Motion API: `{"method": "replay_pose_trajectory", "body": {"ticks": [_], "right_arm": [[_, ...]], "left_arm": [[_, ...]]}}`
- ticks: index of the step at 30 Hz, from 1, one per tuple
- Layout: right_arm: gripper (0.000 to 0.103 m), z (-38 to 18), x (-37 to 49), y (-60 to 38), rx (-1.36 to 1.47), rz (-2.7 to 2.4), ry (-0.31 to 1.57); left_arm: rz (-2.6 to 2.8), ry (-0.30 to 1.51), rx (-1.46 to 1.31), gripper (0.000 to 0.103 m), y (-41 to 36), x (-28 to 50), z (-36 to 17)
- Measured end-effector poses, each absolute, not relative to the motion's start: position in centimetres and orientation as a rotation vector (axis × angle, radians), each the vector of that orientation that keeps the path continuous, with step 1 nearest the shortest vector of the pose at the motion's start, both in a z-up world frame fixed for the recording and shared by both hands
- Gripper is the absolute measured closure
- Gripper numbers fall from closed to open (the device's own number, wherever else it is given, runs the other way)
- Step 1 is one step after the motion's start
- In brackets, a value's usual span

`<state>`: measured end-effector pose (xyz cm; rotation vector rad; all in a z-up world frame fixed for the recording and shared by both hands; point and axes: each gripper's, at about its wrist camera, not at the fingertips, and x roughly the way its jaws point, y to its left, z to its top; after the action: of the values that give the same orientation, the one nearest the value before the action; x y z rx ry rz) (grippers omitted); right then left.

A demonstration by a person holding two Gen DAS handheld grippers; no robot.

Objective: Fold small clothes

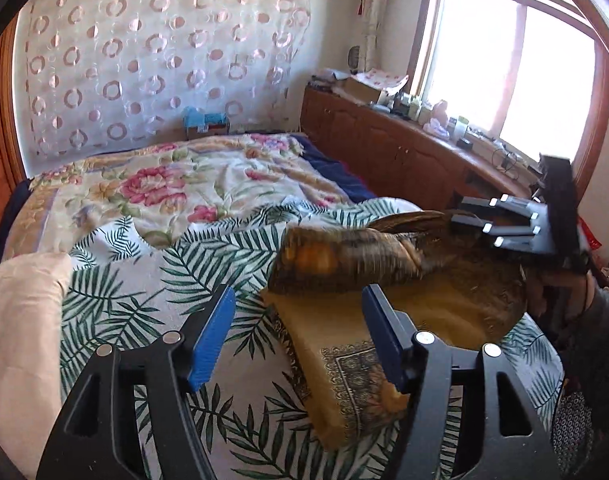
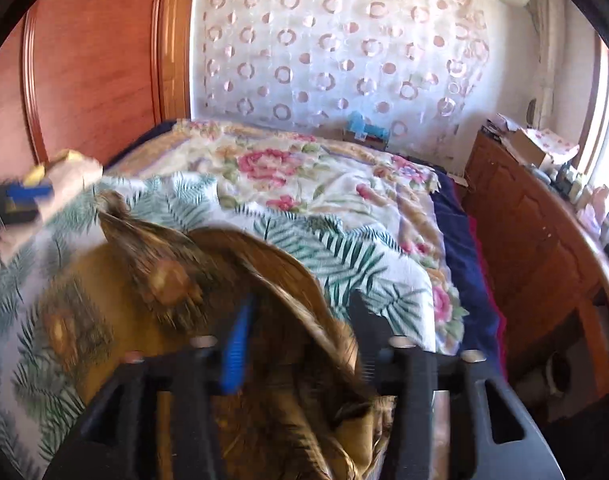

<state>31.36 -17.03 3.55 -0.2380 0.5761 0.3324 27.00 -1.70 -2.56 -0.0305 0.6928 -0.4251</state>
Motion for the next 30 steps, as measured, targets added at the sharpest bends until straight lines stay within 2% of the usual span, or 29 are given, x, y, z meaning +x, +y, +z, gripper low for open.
{"method": "replay_pose_trajectory", "body": {"ticks": [7,16,17,19,25,30], "right_arm": [[0.045,6.1,30.3,-18.6,-0.184,0.274,0.575],[0.045,4.1,25.9,-20.6,-0.185,0.305,0.706],[0.049,3.7,25.7,-20.8,-0.181,0.308,0.723],[0.095,3.7,25.9,-21.1,-0.18,0.32,0.741],[0.098,5.7,25.2,-21.6,-0.167,0.249,0.589],[0.098,4.2,26.3,-21.4,-0.164,0.223,0.662]], "left_arm": [[-0.458,0.742,0.016,0.036,-3.7,28.1,-4.5],[-0.462,0.808,0.063,0.036,-5.3,28.7,-6.4],[-0.461,0.812,0.059,0.036,-5.3,28.7,-6.5],[-0.453,0.821,0.056,0.036,-5.3,28.8,-6.9],[-0.426,0.848,0.044,0.036,-4.8,29.1,-7.6],[-0.432,0.867,0.031,0.036,-4.8,29.4,-7.6]]}}
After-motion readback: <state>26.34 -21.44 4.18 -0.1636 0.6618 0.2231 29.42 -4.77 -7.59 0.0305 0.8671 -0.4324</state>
